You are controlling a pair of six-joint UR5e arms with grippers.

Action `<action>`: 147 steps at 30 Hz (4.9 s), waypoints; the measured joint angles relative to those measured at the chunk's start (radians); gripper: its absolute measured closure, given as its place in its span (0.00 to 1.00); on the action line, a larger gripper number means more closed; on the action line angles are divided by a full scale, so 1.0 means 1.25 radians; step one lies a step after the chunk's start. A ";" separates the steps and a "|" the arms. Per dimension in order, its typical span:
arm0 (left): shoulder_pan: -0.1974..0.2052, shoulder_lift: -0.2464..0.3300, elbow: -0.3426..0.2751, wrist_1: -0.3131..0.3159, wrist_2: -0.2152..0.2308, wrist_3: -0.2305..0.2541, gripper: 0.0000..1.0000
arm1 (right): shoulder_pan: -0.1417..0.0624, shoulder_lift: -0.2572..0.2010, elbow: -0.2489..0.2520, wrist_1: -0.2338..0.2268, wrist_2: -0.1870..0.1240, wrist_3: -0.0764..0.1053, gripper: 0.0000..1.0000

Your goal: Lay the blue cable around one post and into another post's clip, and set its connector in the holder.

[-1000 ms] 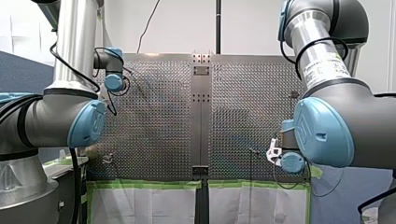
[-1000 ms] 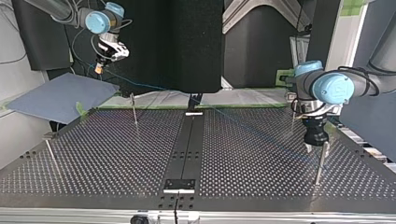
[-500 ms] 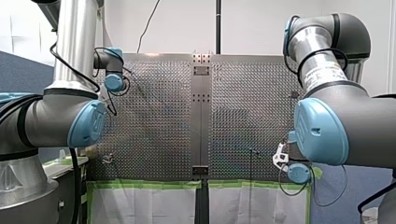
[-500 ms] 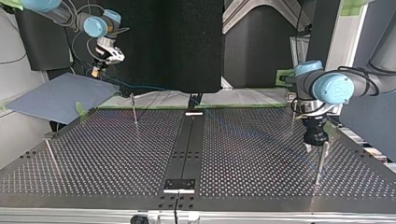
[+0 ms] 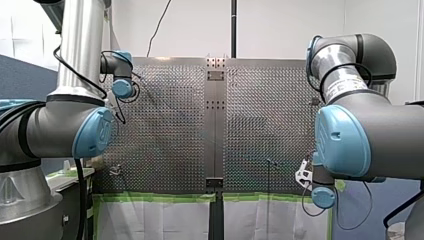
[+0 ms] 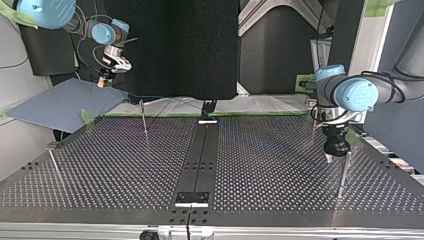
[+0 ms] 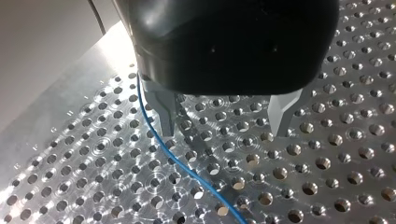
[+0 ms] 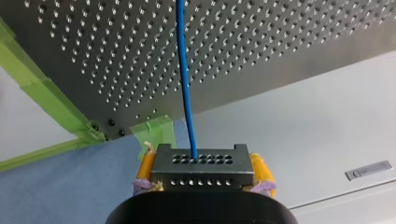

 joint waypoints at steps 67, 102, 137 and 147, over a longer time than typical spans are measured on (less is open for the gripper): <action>-0.007 0.000 0.000 -0.001 0.000 0.000 0.00 | -0.085 0.148 0.051 -0.055 -0.118 -0.028 1.00; -0.029 0.000 0.000 -0.001 0.000 0.002 0.00 | -0.061 -0.093 0.028 0.102 -0.286 -0.071 1.00; -0.034 0.000 0.000 -0.002 0.000 0.003 0.00 | -0.057 -0.154 0.033 0.138 -0.307 -0.145 1.00; -0.055 0.000 0.000 -0.023 -0.002 0.004 0.00 | -0.052 -0.151 0.033 0.134 -0.307 -0.145 1.00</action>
